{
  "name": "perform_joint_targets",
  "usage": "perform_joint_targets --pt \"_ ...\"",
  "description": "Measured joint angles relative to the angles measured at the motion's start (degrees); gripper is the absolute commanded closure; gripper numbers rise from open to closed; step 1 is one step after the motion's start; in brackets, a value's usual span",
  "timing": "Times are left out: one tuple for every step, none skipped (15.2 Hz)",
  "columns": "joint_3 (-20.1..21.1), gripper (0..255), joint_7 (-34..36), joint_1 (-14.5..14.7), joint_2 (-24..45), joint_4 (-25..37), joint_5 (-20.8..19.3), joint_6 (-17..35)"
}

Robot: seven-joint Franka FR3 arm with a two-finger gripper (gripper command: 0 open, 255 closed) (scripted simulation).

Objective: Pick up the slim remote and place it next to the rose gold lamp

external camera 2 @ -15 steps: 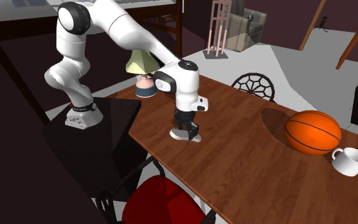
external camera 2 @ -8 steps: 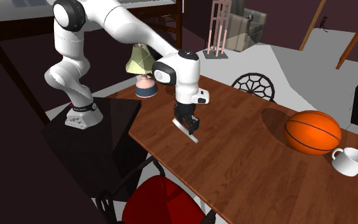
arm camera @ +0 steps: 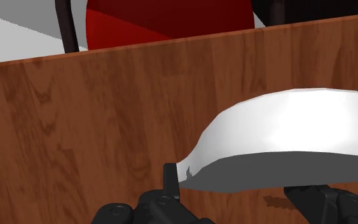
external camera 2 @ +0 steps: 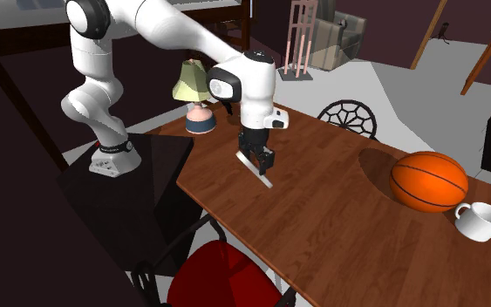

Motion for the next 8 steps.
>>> perform_joint_targets --pt "-0.1 255 0.1 0.0 -0.3 0.3 -0.1 -0.5" --pt "-0.1 255 0.1 0.0 -0.7 0.7 -0.3 -1.3" --pt "-0.2 255 0.3 0.1 -1.0 0.9 -0.4 -1.8" --pt "-0.2 255 0.4 0.1 -1.1 1.6 -0.5 -2.6" --pt "-0.3 255 0.4 0.1 -1.5 1.9 -0.6 -3.3" --pt "-0.3 255 0.5 0.2 -1.8 2.3 -0.8 -4.0" --pt "-0.3 255 0.6 0.2 -1.9 2.9 -0.8 -4.7" --pt "-0.4 255 0.6 0.2 -2.2 3.3 -0.9 -5.3"
